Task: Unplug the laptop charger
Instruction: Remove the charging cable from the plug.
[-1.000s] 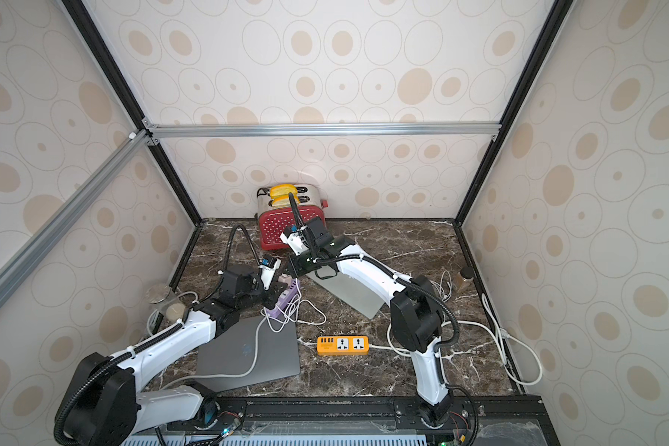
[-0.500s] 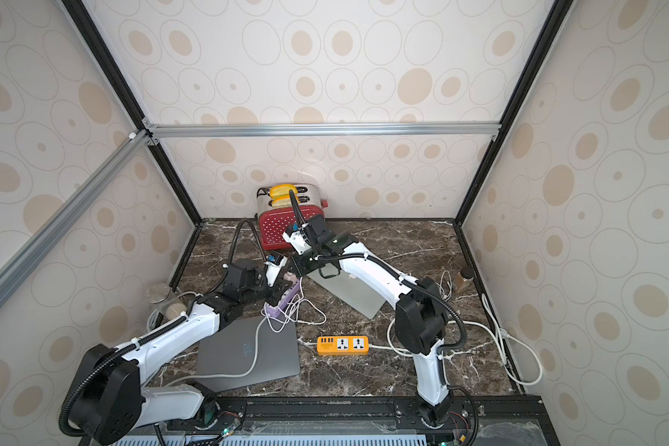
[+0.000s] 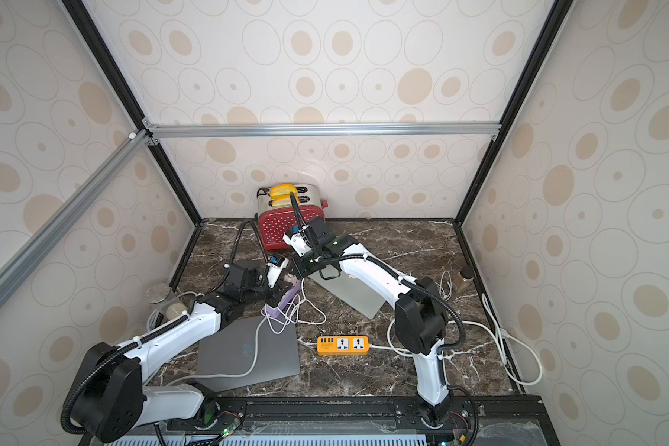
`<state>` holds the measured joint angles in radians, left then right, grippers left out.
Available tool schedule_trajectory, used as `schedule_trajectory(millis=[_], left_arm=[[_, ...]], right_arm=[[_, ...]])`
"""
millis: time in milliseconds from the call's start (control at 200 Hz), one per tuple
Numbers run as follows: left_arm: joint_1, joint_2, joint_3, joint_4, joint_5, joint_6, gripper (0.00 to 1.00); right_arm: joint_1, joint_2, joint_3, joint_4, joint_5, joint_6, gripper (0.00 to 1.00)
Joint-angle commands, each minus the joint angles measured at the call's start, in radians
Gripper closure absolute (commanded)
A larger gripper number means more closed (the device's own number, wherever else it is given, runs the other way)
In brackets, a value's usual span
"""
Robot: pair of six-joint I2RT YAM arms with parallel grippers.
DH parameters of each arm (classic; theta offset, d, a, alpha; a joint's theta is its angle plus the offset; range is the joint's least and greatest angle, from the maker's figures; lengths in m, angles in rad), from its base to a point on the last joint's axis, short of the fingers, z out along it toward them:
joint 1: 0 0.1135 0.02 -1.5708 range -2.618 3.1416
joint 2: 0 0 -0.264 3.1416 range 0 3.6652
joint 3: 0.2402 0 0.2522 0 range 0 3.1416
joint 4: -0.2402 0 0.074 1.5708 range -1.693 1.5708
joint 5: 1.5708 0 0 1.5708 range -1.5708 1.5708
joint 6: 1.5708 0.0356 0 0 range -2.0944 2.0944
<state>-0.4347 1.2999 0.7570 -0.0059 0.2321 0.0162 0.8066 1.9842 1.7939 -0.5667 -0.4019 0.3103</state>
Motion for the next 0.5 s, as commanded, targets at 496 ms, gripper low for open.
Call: schedule_trajectory(millis=[496], left_arm=[[0.033,-0.056,-0.064,-0.077,-0.095,0.057,0.99]], right_arm=[[-0.107,-0.046,-0.035,-0.08,0.052,-0.033,1.0]])
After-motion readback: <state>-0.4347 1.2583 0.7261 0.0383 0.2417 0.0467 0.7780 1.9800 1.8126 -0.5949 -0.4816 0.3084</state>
